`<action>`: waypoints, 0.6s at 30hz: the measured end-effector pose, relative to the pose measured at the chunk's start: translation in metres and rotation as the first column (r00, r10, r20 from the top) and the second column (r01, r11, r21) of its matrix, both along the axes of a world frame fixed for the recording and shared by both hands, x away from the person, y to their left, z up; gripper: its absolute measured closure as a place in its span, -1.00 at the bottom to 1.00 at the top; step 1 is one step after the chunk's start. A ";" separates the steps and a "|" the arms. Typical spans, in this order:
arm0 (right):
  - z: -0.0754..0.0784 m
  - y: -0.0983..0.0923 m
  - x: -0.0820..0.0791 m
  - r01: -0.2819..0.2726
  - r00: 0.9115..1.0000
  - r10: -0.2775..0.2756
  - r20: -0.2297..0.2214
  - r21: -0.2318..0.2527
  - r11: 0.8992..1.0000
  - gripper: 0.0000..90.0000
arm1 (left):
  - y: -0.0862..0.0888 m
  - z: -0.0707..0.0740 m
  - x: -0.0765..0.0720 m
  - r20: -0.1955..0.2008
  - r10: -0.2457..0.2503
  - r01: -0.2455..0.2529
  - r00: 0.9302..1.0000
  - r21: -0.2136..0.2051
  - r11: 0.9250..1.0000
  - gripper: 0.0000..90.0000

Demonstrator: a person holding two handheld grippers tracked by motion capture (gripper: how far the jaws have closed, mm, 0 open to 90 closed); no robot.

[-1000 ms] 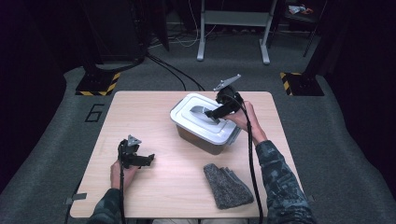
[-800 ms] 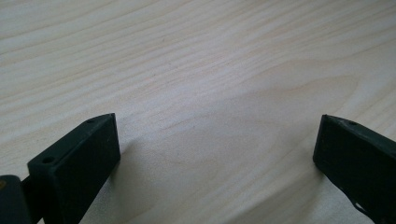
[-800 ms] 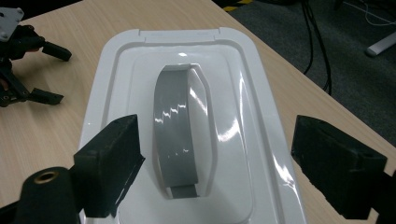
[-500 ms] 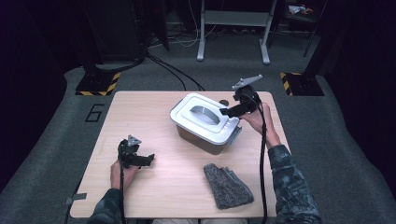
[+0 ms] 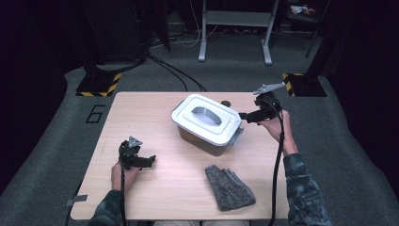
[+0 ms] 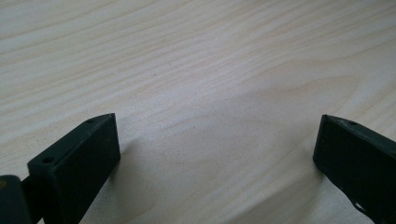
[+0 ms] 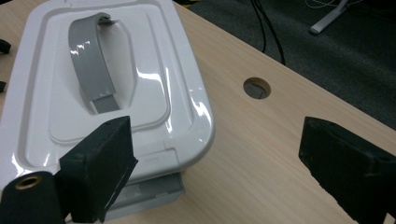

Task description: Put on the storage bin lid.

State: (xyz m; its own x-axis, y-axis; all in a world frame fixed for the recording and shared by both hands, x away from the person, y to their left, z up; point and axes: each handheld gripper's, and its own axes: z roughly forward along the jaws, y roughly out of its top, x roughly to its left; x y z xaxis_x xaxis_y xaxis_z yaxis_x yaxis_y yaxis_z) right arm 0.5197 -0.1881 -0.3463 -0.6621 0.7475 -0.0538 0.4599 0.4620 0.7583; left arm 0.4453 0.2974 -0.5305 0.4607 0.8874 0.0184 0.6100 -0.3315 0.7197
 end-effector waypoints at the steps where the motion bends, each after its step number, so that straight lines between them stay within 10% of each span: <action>1: -0.001 -0.003 -0.001 0.010 1.000 -0.010 -0.003 0.003 1.000 -0.79 | 0.000 0.000 0.000 0.001 0.001 -0.001 1.000 -0.002 1.000 -1.00; 18: -0.042 -0.050 -0.020 0.141 0.989 -0.141 -0.030 -0.014 0.990 -0.80 | 0.000 0.000 0.000 0.001 0.002 -0.002 1.000 -0.001 1.000 -1.00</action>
